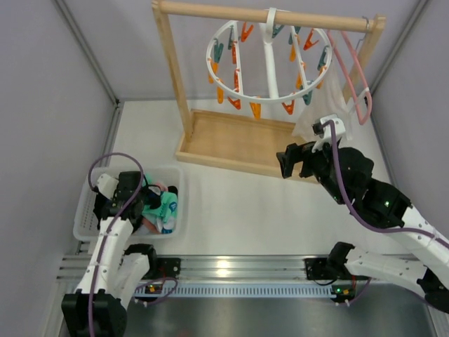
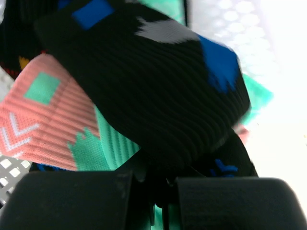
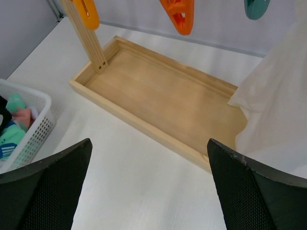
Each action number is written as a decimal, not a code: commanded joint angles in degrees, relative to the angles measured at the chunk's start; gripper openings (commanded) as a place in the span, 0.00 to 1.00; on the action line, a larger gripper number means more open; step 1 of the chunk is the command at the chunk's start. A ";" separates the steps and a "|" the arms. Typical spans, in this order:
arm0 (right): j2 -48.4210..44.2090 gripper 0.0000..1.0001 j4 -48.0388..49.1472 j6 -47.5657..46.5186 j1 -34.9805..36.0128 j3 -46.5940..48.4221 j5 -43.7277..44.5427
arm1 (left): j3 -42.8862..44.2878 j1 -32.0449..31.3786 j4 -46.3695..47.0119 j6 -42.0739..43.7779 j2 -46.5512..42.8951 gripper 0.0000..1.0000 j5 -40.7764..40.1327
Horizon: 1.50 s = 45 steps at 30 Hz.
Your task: Remove the socks clipped to the hanger
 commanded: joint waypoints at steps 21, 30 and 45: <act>-10.67 1.00 1.15 4.41 -0.28 -6.07 0.25 | 5.41 3.72 -1.03 -0.03 -15.39 0.79 -3.23; -9.88 0.99 -1.93 2.75 -0.37 -2.73 5.95 | 17.53 3.63 -0.62 18.42 -19.80 0.98 1.82; -23.85 1.00 -19.33 0.64 -0.37 -0.89 23.36 | 39.60 -4.18 -8.68 43.56 -10.12 0.98 24.89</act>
